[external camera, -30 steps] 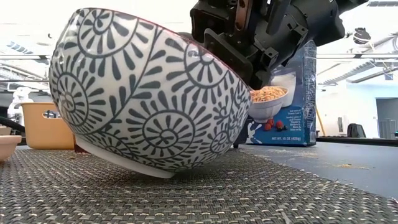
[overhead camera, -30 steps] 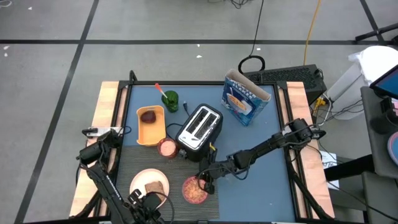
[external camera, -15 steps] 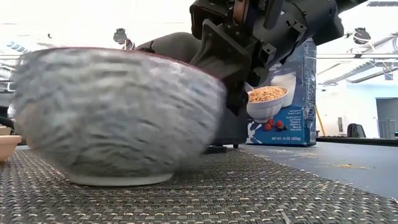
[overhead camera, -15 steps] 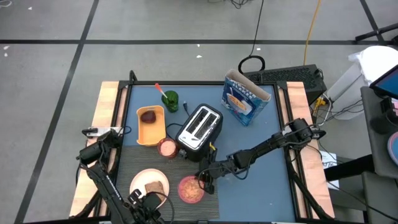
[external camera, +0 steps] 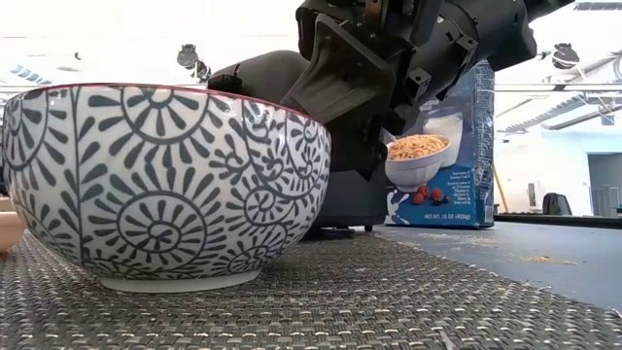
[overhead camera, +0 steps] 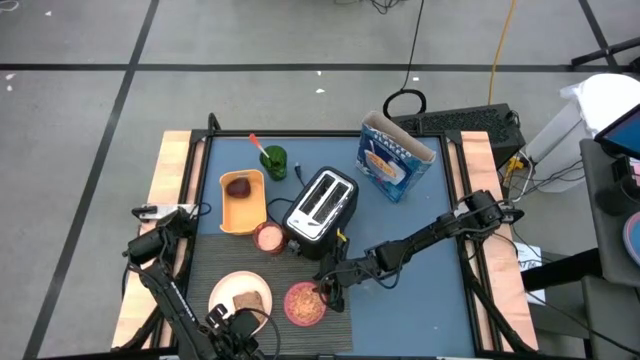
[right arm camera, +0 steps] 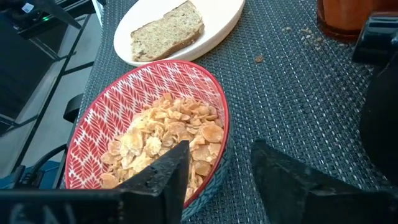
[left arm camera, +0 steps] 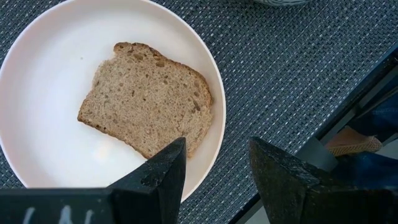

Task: Arrange a breakfast setting
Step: Put the red apple on the gray tablemat to the top of the light orange plate

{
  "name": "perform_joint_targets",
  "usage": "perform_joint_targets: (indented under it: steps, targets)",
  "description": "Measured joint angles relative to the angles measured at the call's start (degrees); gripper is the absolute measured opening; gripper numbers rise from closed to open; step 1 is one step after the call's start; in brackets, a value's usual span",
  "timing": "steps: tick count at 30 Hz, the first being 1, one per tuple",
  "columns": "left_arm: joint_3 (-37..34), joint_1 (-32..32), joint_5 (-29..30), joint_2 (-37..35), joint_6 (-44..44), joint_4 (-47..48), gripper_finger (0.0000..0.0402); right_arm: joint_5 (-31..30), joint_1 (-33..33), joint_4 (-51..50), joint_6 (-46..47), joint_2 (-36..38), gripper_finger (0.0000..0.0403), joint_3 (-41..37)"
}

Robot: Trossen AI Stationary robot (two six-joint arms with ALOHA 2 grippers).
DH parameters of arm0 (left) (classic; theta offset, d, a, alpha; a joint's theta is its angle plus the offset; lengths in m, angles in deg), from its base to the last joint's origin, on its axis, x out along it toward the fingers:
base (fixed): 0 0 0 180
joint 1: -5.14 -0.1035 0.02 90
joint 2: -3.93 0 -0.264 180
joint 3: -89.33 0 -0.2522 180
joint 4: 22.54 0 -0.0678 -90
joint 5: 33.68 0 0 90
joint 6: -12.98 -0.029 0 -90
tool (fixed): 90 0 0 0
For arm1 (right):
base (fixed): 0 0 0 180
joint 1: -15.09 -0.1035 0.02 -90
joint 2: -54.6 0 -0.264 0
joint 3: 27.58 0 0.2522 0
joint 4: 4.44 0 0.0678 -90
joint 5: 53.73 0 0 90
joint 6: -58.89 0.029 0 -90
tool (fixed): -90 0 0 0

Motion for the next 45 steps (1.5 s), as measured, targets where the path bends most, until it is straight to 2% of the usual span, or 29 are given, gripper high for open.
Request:
perform_joint_targets:
  steps: [9,14,19,29,38,45]
  targets:
    - [0.0,0.0,0.0,0.0,0.0,0.0,0.0182,0.0,0.0,0.4,0.0,0.0,0.0218,0.0]
    - [0.0,0.0,0.0,0.0,0.0,0.0,0.0182,0.0,0.0,0.4,-0.4,0.1,0.0236,0.0]
    - [0.0,0.0,0.0,0.0,0.0,0.0,0.0182,2.0,0.6,0.3,-0.3,0.1,0.0237,0.0]
    - [0.0,0.0,0.1,0.0,0.0,0.0,0.0182,14.8,2.8,0.3,-0.2,0.1,0.0234,-0.1]
    - [0.0,0.0,0.1,0.0,0.3,0.0,0.0182,15.0,3.3,0.2,-0.3,0.3,0.0234,-0.1]
    - [0.0,0.0,0.1,0.0,1.1,-0.1,0.0182,15.0,3.3,-6.5,-3.1,5.4,0.0233,-0.1]
